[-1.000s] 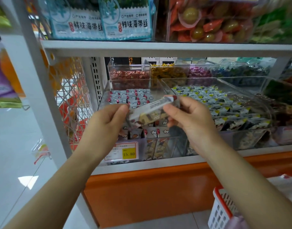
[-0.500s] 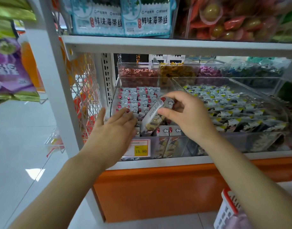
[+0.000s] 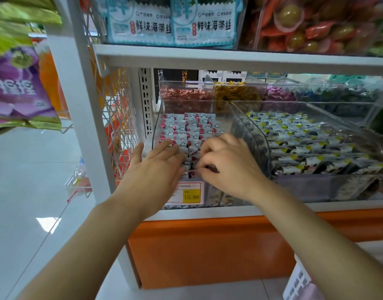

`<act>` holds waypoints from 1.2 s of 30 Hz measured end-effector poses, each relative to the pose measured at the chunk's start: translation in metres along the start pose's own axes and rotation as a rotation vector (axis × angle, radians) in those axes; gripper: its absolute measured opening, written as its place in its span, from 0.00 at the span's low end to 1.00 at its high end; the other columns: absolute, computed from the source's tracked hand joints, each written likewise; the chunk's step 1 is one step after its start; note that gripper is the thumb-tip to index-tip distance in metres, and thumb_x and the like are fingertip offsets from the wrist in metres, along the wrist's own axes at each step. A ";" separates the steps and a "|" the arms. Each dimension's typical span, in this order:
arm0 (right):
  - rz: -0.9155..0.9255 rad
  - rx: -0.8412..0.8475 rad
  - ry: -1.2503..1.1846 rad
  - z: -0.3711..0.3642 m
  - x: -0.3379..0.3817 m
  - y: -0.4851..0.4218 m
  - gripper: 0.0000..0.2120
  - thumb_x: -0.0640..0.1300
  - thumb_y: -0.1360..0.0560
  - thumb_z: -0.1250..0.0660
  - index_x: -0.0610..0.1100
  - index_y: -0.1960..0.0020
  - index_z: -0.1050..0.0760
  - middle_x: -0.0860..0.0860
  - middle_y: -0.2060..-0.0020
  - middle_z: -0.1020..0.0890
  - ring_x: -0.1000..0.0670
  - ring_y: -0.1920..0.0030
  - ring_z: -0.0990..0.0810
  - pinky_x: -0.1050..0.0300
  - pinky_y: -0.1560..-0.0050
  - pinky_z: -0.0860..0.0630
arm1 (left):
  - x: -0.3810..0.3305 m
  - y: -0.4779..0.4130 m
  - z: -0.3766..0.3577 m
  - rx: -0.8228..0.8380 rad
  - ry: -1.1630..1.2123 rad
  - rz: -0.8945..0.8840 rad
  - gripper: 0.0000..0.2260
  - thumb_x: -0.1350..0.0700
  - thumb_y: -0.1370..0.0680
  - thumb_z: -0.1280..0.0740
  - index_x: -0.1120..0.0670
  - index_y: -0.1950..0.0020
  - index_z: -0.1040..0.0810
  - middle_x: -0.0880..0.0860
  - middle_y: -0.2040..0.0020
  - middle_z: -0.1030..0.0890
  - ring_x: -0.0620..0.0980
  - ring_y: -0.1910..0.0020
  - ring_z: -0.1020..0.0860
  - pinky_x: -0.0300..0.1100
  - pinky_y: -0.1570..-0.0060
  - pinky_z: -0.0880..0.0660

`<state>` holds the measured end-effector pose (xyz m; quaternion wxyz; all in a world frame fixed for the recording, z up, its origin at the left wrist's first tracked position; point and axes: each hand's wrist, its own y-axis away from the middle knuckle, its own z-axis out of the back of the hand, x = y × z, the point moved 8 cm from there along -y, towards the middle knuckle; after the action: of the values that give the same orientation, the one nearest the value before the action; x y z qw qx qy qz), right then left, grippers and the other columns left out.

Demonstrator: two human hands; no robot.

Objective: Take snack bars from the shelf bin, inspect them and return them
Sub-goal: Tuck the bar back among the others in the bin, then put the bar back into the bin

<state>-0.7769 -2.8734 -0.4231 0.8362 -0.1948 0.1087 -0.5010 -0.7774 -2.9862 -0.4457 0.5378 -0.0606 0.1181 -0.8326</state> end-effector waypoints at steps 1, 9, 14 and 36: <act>-0.017 -0.012 -0.050 0.002 -0.003 -0.002 0.09 0.49 0.25 0.36 0.53 0.54 0.17 0.55 0.48 0.25 0.51 0.44 0.35 0.55 0.50 0.44 | 0.000 0.000 0.001 -0.001 0.006 -0.001 0.22 0.46 0.19 0.54 0.47 0.25 0.43 0.44 0.23 0.45 0.42 0.24 0.56 0.56 0.28 0.60; -0.202 -0.040 -0.174 0.010 -0.032 -0.031 0.05 0.50 0.29 0.31 0.53 0.56 0.17 0.57 0.54 0.24 0.51 0.46 0.34 0.58 0.50 0.40 | 0.000 -0.003 0.003 -0.025 0.046 -0.005 0.21 0.46 0.18 0.53 0.47 0.25 0.43 0.44 0.23 0.44 0.42 0.24 0.55 0.55 0.28 0.60; -0.137 -0.006 -0.076 -0.001 -0.020 -0.034 0.07 0.52 0.29 0.30 0.50 0.60 0.18 0.54 0.56 0.22 0.50 0.48 0.32 0.53 0.49 0.34 | 0.000 -0.005 0.004 -0.047 0.093 0.000 0.21 0.47 0.19 0.51 0.46 0.26 0.41 0.44 0.24 0.43 0.42 0.25 0.54 0.54 0.28 0.59; -0.758 -0.584 -1.501 0.027 -0.079 0.056 0.09 0.40 0.24 0.35 0.40 0.62 0.23 0.47 0.69 0.19 0.54 0.70 0.19 0.63 0.69 0.22 | -0.018 0.000 0.034 -0.260 0.964 0.087 0.16 0.48 0.21 0.44 0.57 0.55 0.23 0.54 0.66 0.22 0.40 0.69 0.27 0.32 0.66 0.30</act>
<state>-0.7599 -2.7746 -0.4237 0.3821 -0.6999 -0.4162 -0.4369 -0.7625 -2.9741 -0.4120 0.4442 0.2694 0.4583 -0.7212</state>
